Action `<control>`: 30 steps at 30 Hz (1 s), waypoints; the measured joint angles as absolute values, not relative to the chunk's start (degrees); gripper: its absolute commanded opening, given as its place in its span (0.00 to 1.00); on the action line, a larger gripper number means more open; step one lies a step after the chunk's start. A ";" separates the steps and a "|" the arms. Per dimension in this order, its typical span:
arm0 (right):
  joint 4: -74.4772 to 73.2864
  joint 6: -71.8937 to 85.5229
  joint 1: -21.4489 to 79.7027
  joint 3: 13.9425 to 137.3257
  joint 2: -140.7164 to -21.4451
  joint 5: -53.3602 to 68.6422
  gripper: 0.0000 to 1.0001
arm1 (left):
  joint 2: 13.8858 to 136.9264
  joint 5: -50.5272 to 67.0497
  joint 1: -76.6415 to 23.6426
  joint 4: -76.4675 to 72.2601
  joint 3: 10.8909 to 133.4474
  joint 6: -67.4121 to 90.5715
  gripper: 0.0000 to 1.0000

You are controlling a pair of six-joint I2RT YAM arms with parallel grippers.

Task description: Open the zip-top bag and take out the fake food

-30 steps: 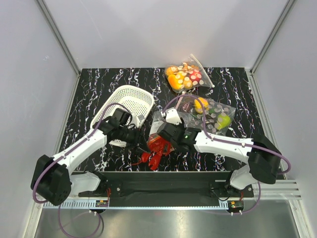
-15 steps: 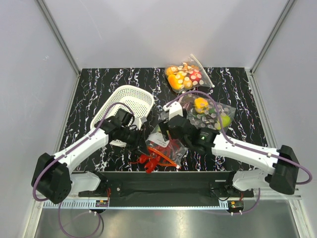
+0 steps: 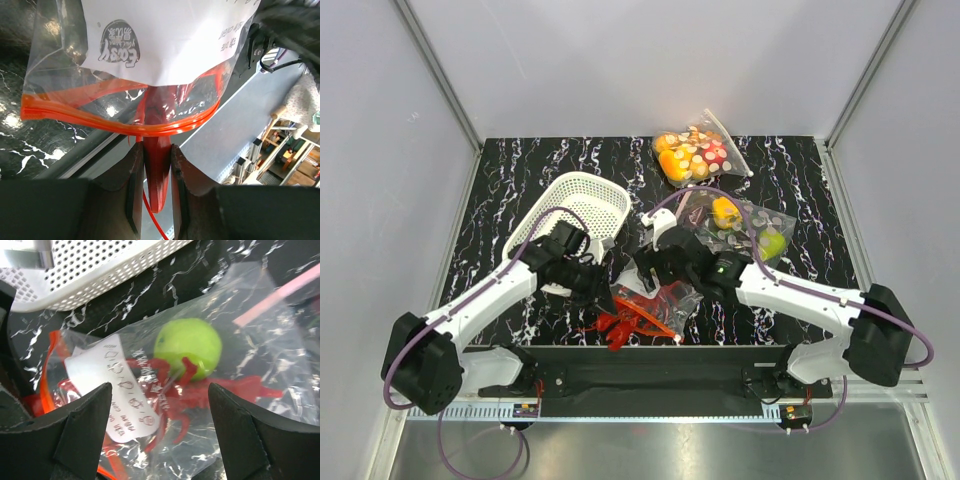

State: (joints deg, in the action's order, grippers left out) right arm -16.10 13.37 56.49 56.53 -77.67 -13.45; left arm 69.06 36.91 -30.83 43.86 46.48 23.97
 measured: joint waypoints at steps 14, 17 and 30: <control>-15.27 16.69 56.47 55.81 -84.25 -7.44 0.29 | 66.52 33.67 -31.05 45.78 46.48 22.52 0.00; -15.33 16.67 56.47 56.42 -85.69 -7.49 0.15 | 66.00 32.86 -31.07 46.48 46.48 22.35 0.00; -17.76 16.25 56.45 61.19 -87.31 -10.61 0.00 | 61.76 29.36 -31.05 47.57 46.48 20.62 0.00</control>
State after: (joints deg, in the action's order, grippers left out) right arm -17.76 16.25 56.45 61.19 -87.31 -10.61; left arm 61.76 29.36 -31.05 47.57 46.48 20.62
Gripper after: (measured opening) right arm 0.010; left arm 0.246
